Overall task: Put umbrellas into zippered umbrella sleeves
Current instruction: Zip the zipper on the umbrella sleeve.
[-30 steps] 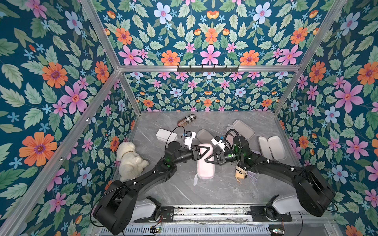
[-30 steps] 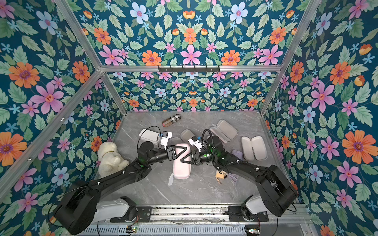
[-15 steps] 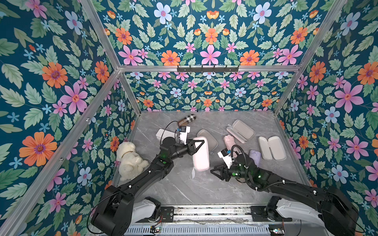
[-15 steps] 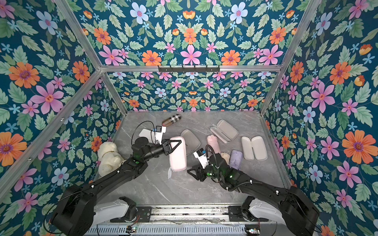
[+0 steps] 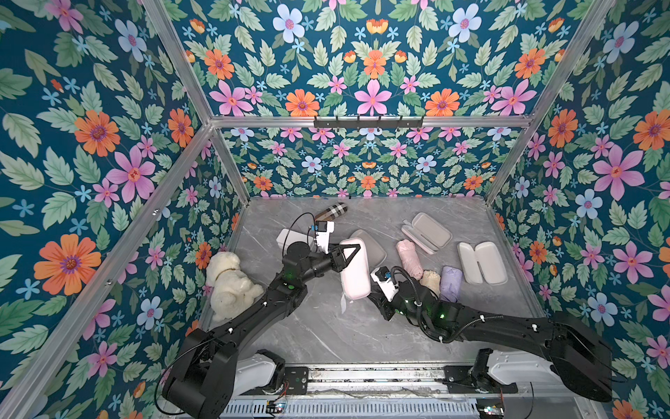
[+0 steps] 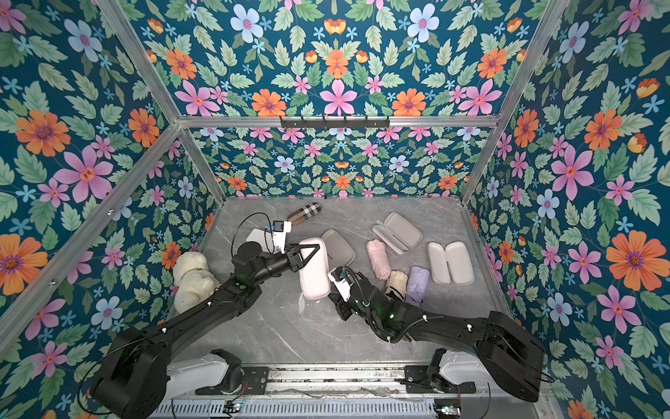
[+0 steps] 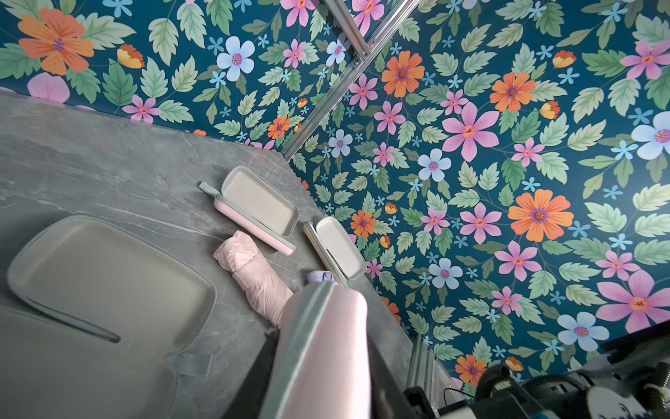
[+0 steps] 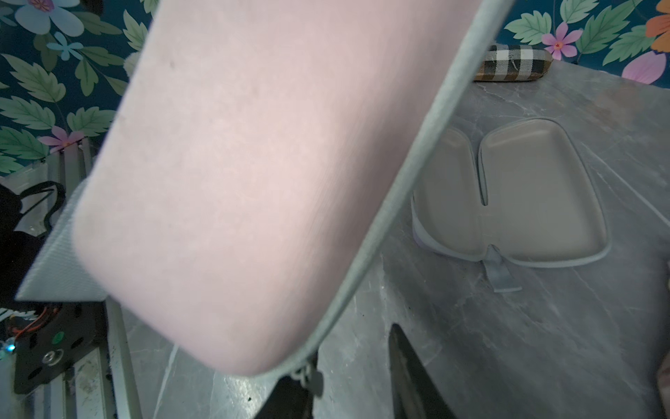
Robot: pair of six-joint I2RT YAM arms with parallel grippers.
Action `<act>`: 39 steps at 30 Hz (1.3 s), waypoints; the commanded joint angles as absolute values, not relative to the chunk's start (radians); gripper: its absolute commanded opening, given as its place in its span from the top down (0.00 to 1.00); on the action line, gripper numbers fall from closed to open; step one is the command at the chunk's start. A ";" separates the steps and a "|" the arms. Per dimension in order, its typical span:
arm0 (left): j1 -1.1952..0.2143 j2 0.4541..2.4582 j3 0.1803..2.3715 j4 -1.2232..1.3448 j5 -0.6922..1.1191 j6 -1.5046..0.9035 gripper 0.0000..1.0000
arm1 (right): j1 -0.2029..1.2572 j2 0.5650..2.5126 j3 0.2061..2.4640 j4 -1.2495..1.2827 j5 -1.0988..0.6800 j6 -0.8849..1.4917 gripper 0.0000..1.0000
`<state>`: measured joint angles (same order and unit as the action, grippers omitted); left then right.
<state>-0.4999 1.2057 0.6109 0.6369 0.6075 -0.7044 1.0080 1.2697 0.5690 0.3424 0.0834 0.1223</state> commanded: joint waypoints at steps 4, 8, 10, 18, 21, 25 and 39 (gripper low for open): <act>-0.503 1.212 0.610 0.690 0.625 -0.718 0.85 | 1.045 1.284 0.577 0.474 0.157 0.030 0.71; -0.502 1.212 0.610 0.693 0.624 -0.718 0.86 | 1.056 1.272 0.566 0.482 0.184 0.012 0.76; -0.502 1.213 0.608 0.693 0.621 -0.717 0.86 | 1.066 1.267 0.566 0.481 0.196 -0.009 0.81; -0.493 1.215 0.610 0.689 0.580 -0.714 0.88 | 1.146 1.251 0.569 0.392 0.239 -0.123 1.00; -0.471 1.203 0.599 0.696 0.531 -0.721 0.92 | 1.178 1.241 0.563 0.347 0.244 -0.128 1.00; -0.451 1.196 0.560 0.770 0.440 -0.766 0.99 | 1.217 1.246 0.568 0.331 0.230 -0.095 1.00; -0.486 1.216 0.432 1.002 0.224 -0.884 1.00 | 1.289 1.423 0.721 0.505 0.127 0.145 1.00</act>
